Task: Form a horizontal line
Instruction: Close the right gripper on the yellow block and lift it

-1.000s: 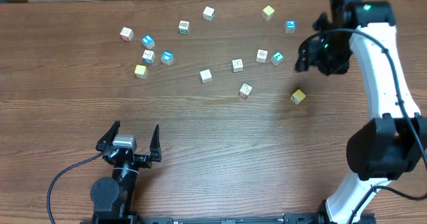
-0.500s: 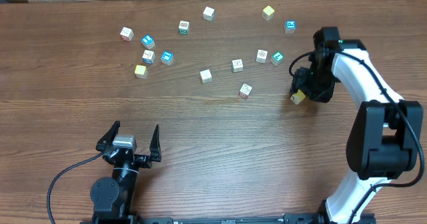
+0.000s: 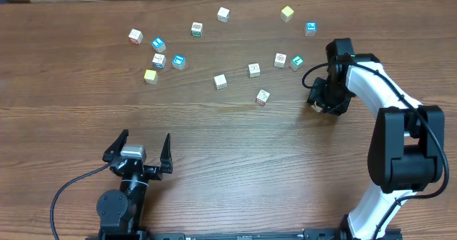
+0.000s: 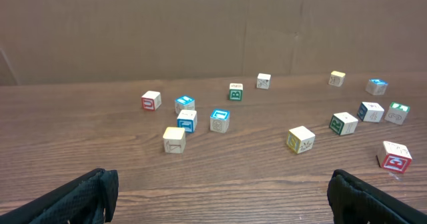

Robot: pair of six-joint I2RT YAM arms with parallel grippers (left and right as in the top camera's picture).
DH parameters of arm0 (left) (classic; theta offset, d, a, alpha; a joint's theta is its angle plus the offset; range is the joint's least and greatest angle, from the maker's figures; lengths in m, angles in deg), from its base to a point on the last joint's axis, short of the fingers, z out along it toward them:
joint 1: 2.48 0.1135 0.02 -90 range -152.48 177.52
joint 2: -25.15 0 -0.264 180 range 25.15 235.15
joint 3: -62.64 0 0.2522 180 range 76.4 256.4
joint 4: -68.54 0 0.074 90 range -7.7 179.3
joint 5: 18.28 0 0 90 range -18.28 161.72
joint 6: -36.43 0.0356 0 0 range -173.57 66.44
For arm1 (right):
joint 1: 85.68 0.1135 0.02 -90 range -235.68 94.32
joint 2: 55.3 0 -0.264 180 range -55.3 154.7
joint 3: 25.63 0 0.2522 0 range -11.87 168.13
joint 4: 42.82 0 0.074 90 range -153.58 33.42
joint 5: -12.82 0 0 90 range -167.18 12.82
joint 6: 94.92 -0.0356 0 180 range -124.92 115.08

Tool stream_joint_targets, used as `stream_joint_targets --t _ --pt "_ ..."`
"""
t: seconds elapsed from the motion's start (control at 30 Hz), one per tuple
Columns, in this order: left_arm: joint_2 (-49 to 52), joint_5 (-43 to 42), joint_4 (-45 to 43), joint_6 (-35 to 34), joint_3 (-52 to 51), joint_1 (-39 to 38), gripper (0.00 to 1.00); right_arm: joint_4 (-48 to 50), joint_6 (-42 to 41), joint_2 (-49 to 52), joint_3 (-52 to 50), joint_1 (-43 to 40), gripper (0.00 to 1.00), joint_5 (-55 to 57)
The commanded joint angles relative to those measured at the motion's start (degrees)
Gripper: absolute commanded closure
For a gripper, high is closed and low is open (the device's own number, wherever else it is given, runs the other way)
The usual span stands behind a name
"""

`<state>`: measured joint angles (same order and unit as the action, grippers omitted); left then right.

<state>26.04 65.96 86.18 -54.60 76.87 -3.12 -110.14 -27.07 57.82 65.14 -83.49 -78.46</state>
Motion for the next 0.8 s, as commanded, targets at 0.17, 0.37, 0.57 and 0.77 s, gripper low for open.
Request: stream_joint_targets --t 0.17,0.37,0.57,0.77 --pt "-0.6 0.2 0.1 1.3 -0.2 0.4 0.00 1.4 -0.3 0.4 -0.2 0.0 0.55 3.2" --pt "-0.6 0.2 0.1 1.3 -0.2 0.4 0.00 2.1 -0.3 0.4 -0.2 0.0 0.61 3.2" --pt "-0.6 0.2 0.1 1.3 -0.2 0.4 0.00 2.0 0.4 0.4 -0.2 0.0 0.62 3.2" --pt "-0.6 0.2 0.1 1.3 -0.2 0.4 0.00 1.6 3.1 0.4 -0.2 0.0 0.70 4.0"
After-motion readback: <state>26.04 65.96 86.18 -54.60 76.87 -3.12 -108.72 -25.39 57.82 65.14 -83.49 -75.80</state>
